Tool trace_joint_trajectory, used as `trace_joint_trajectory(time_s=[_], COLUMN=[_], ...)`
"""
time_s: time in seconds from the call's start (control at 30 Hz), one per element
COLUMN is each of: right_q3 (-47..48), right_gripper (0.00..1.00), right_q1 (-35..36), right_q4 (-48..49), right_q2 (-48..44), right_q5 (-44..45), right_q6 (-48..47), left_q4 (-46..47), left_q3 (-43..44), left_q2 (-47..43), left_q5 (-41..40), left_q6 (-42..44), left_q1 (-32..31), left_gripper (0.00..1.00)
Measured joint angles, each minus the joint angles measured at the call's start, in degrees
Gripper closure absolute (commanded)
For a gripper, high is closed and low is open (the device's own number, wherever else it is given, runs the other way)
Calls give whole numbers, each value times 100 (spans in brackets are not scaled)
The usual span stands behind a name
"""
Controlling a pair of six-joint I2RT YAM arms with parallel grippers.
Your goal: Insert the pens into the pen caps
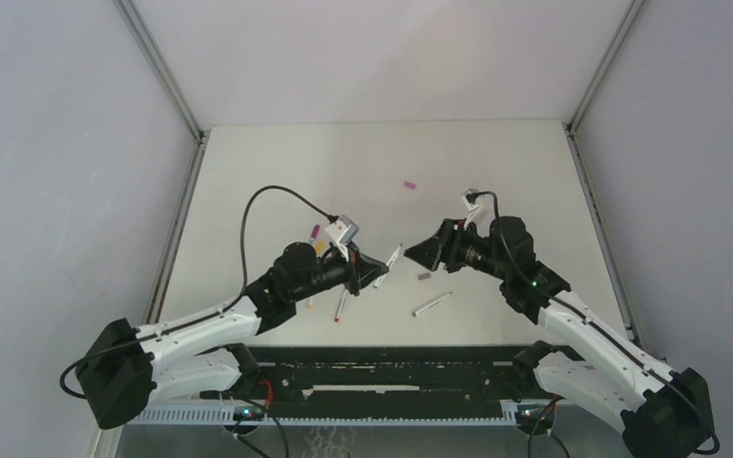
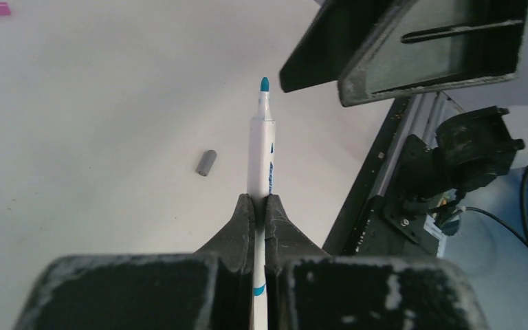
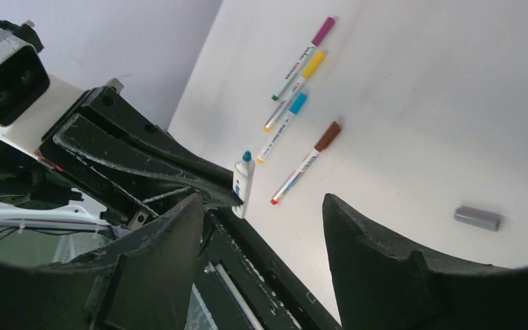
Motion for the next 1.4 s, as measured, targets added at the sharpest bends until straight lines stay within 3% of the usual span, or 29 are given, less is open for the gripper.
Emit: trace_joint_trajectory(time_s=[0.27, 0.6, 0.67, 0.8, 0.93, 1.13, 1.3, 1.33, 1.4], right_q3=[0, 0, 0, 0, 0, 0, 0, 0, 4], right_gripper=[47, 92, 100, 100, 100, 100, 99, 91, 61], right_q1=[229, 461, 463, 476, 501, 511, 525, 525, 522], right_q4=[743, 1182, 1213, 1231, 1250, 1342, 1351, 1338, 1294], right_q2=[407, 723, 728, 730, 728, 728, 728, 730, 730], right_q5=[-256, -345, -350, -354, -413, -494, -492, -479, -490], right_q6=[356, 560, 570, 581, 579, 579, 562, 538, 461], left_q4=[101, 111, 162, 234, 295, 326, 372, 415, 433], left_q3=[-94, -96, -125, -168, -168, -168, -168, -168, -179], left_q2=[-212, -262, -299, -310, -275, -79, 72, 96, 105], left_q5=[374, 581, 584, 597, 612, 710, 874, 925, 940], left_q6=[-50, -48, -50, -90, -153, -151, -162, -142, -133], left_q1=[0, 0, 0, 0, 0, 0, -2, -15, -24], left_gripper=[100, 100, 92, 71, 65, 67, 95, 99, 100])
